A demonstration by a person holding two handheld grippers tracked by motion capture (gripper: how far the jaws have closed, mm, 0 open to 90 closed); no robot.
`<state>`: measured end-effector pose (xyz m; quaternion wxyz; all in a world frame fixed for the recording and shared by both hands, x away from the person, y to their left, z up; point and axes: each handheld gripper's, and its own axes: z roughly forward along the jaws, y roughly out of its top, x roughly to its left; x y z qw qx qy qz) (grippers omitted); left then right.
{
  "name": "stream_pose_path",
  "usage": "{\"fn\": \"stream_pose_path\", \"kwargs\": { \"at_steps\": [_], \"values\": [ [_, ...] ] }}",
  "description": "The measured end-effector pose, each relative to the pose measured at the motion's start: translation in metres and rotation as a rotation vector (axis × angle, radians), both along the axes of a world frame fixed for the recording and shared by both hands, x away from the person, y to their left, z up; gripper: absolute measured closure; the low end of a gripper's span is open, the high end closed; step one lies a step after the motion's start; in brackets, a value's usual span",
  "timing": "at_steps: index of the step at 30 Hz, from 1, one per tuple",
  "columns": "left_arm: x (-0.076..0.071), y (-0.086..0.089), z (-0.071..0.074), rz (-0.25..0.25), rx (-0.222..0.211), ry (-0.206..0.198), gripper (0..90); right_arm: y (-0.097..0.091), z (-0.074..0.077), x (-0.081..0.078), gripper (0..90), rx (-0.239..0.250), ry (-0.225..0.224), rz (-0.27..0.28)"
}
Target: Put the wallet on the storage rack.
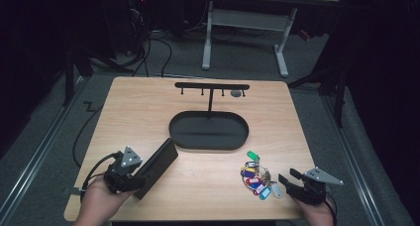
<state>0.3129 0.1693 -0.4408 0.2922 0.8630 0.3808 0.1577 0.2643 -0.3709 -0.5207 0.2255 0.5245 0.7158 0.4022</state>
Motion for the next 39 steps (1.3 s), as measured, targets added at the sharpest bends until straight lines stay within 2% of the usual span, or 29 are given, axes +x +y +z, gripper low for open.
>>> {"fn": "stream_pose_path", "kwargs": {
  "at_steps": [1, 5, 6, 10, 13, 15, 16, 17, 24, 32, 35, 39],
  "values": [
    [0.003, -0.001, 0.001, 0.006, 0.031, 0.017, 48.9, 0.000, 0.000, 0.000, 42.9, 0.005, 0.000, -0.002],
    [0.007, -0.004, 0.004, -0.003, 0.062, 0.033, 49.4, -0.001, 0.001, 0.000, 42.9, 0.001, -0.005, -0.001],
    [0.009, -0.007, 0.005, -0.023, 0.084, 0.054, 48.9, 0.000, 0.001, 0.000, 42.9, 0.002, -0.002, -0.004],
    [0.014, -0.009, 0.006, -0.035, 0.086, 0.086, 47.0, -0.001, 0.000, 0.001, 42.9, -0.002, 0.004, -0.003],
    [0.016, -0.010, 0.005, -0.038, 0.098, 0.095, 47.9, 0.000, 0.000, 0.000, 42.9, -0.007, -0.002, -0.001],
    [0.018, -0.012, 0.003, -0.052, 0.125, 0.115, 50.7, 0.000, 0.000, 0.000, 42.9, -0.002, 0.002, -0.006],
    [0.018, -0.012, 0.003, -0.052, 0.125, 0.115, 51.9, 0.000, 0.000, 0.000, 42.9, -0.002, 0.002, -0.006],
    [0.019, -0.014, 0.001, -0.060, 0.147, 0.125, 52.9, -0.001, 0.000, 0.000, 42.9, 0.000, 0.004, -0.009],
    [0.017, -0.017, 0.001, -0.103, 0.155, 0.130, 70.6, -0.001, 0.000, 0.000, 42.8, -0.002, 0.004, -0.009],
    [0.011, -0.020, 0.000, -0.128, 0.174, 0.070, 73.2, -0.001, -0.001, 0.000, 42.8, -0.007, 0.007, -0.013],
    [0.011, -0.019, -0.002, -0.126, 0.160, 0.050, 73.3, 0.000, -0.001, 0.000, 42.9, -0.002, 0.007, -0.018],
    [0.012, -0.016, -0.003, -0.123, 0.136, 0.046, 73.4, -0.001, -0.001, 0.000, 42.8, -0.002, 0.007, -0.019]
  ]
}}
